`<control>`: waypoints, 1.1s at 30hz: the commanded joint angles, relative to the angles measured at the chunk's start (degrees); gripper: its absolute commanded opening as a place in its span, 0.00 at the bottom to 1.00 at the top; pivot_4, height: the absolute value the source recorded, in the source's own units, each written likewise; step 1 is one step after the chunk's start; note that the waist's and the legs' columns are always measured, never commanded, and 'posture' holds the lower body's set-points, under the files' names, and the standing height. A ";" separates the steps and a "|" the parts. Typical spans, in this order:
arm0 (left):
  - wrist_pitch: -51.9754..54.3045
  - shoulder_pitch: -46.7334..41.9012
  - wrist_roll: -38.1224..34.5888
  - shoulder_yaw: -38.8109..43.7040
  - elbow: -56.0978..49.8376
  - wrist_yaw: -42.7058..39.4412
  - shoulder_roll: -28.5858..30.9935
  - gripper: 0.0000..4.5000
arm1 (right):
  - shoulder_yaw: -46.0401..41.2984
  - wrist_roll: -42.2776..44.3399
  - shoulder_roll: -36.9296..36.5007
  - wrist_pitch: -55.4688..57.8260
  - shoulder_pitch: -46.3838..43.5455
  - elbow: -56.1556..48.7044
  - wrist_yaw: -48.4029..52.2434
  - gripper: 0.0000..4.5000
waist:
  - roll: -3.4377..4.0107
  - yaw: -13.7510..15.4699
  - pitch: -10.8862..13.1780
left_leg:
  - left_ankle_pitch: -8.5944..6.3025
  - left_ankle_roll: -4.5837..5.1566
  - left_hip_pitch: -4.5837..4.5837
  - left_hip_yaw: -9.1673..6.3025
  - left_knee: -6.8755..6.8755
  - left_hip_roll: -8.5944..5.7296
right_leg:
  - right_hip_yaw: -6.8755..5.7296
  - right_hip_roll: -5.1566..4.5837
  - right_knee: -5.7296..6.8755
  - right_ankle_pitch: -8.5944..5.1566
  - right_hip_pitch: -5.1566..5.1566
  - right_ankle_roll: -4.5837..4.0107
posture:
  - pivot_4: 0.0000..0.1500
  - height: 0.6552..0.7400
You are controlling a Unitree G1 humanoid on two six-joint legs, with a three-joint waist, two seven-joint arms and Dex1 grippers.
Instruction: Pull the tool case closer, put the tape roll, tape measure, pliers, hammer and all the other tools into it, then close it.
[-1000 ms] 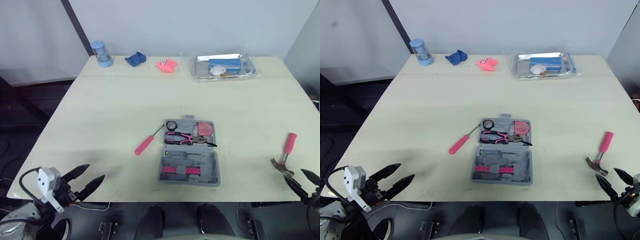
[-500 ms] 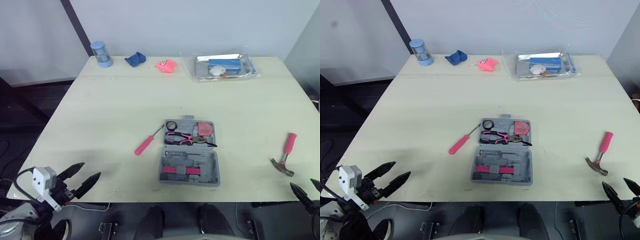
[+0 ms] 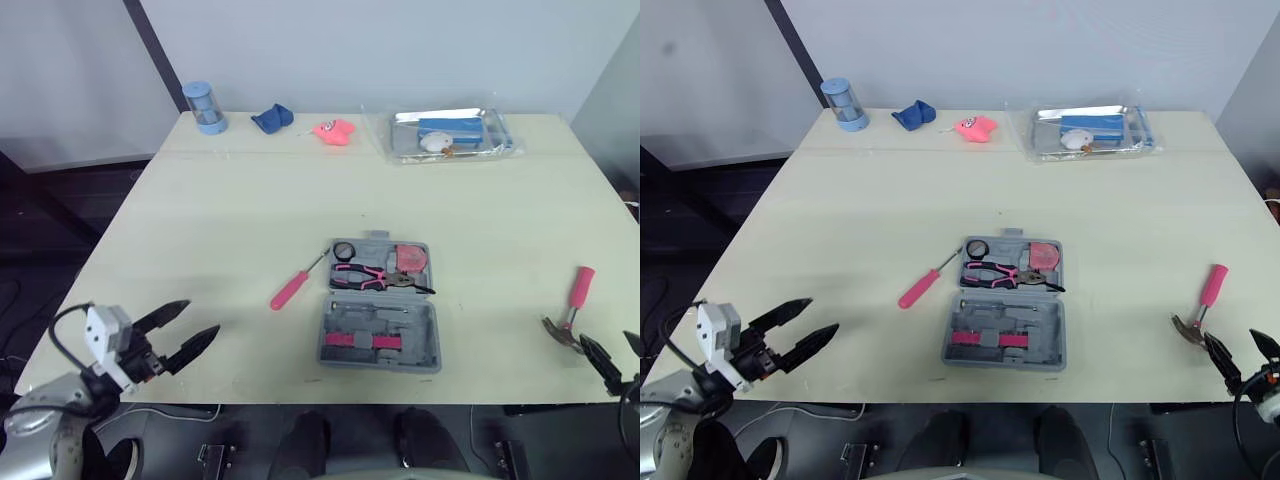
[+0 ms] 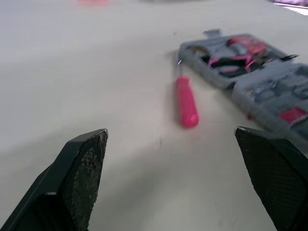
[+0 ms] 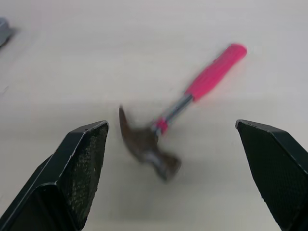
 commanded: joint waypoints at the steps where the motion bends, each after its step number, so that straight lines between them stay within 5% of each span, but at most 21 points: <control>1: 1.37 -2.42 -1.50 -1.45 -4.01 -1.55 1.63 1.00 | 0.81 -0.45 0.05 5.72 -1.60 -4.00 -6.09 0.99 | 0.00 -0.01 0.00 | 0.00 0.00 -0.01 -0.02 0.00 0.00 | -0.01 0.00 0.00 0.00 -0.01 0.00 | 1.00 1.00; 19: 9.31 -16.56 -5.45 -13.32 -16.36 -12.41 8.36 1.00 | 5.23 -4.40 3.30 29.38 -17.83 -4.42 -30.73 0.99 | 0.17 -0.08 -0.03 | 0.00 0.01 -0.07 -0.06 -0.01 0.00 | -0.04 0.02 0.01 0.01 -0.05 0.00 | 1.00 1.00; 30: 13.88 -22.73 -7.57 -16.86 -20.66 -14.54 10.27 1.00 | 4.28 -4.51 5.55 35.73 -16.60 -9.91 -35.84 0.99 | 0.19 -0.11 -0.03 | 0.00 0.01 -0.06 -0.07 -0.01 0.00 | -0.05 0.03 0.03 0.00 -0.05 0.00 | 1.00 1.00; 33: 14.42 -24.10 -7.77 -17.65 -20.73 -15.06 10.27 1.00 | 4.46 -4.60 6.04 37.37 -16.12 -11.01 -36.47 0.84 | 0.18 -0.12 -0.04 | 0.00 0.01 -0.06 -0.07 -0.01 0.00 | -0.05 0.03 0.03 0.00 -0.05 0.00 | 1.00 1.00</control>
